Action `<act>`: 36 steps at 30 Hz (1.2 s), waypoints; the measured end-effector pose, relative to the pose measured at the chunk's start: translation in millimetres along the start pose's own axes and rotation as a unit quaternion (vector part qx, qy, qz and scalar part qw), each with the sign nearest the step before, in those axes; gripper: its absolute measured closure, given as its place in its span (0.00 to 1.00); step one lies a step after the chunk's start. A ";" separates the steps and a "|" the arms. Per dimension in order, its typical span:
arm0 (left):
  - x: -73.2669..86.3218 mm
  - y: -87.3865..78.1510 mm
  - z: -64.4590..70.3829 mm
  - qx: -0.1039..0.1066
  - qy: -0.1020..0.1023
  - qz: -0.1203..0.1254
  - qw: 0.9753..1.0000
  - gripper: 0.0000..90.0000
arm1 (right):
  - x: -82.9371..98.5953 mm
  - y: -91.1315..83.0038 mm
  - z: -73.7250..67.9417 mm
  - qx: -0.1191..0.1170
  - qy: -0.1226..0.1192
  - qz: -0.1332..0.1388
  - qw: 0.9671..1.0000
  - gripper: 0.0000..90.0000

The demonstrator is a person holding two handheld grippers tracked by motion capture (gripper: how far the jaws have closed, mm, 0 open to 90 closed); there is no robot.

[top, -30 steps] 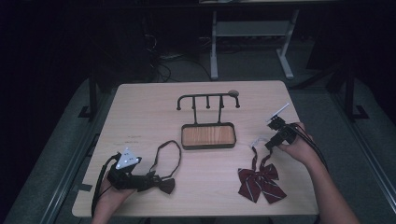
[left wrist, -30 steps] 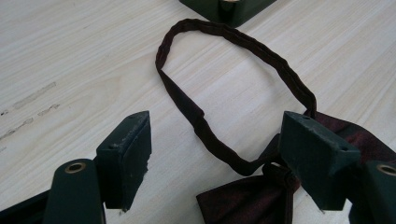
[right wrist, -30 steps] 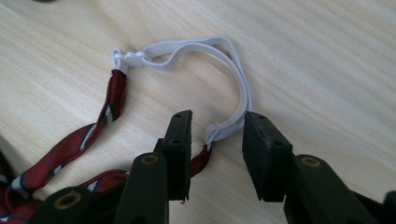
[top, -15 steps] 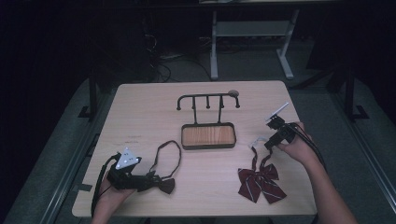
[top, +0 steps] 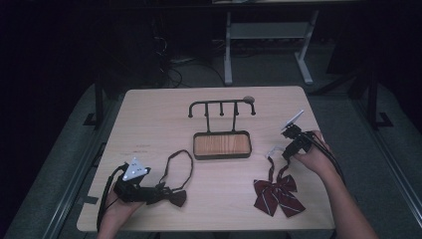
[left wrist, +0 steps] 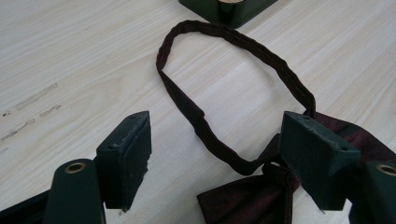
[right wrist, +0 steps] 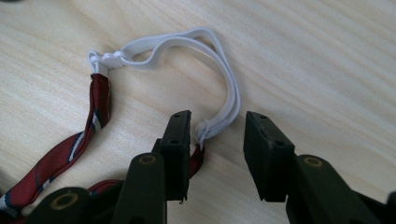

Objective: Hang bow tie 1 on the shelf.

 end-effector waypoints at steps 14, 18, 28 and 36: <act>0.1 0.3 0.2 0.000 0.004 -0.002 1.000 0.29 | 0.5 3.5 -2.7 0.013 -0.007 -0.014 1.000 0.83; -0.2 -0.2 0.5 0.001 0.001 0.000 1.000 0.29 | 0.4 4.1 -3.2 0.020 -0.009 -0.016 1.000 0.90; -0.2 0.4 0.8 0.002 0.003 -0.001 1.000 0.29 | -0.4 -3.7 -7.0 0.003 -0.017 -0.001 1.000 0.94; -0.1 0.7 1.4 0.003 0.002 -0.001 1.000 0.29 | -5.4 -24.5 -20.2 -0.034 -0.034 0.028 0.998 0.94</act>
Point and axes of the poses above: each handheld gripper's, and its own axes: y roughly forward along the jaws, x roughly out of its underside, z roughly to its right, the point moved 7 cm from there along y, roughly forward along the jaws, and after that the axes turned 5 degrees about -y, right-handed, at the moved point
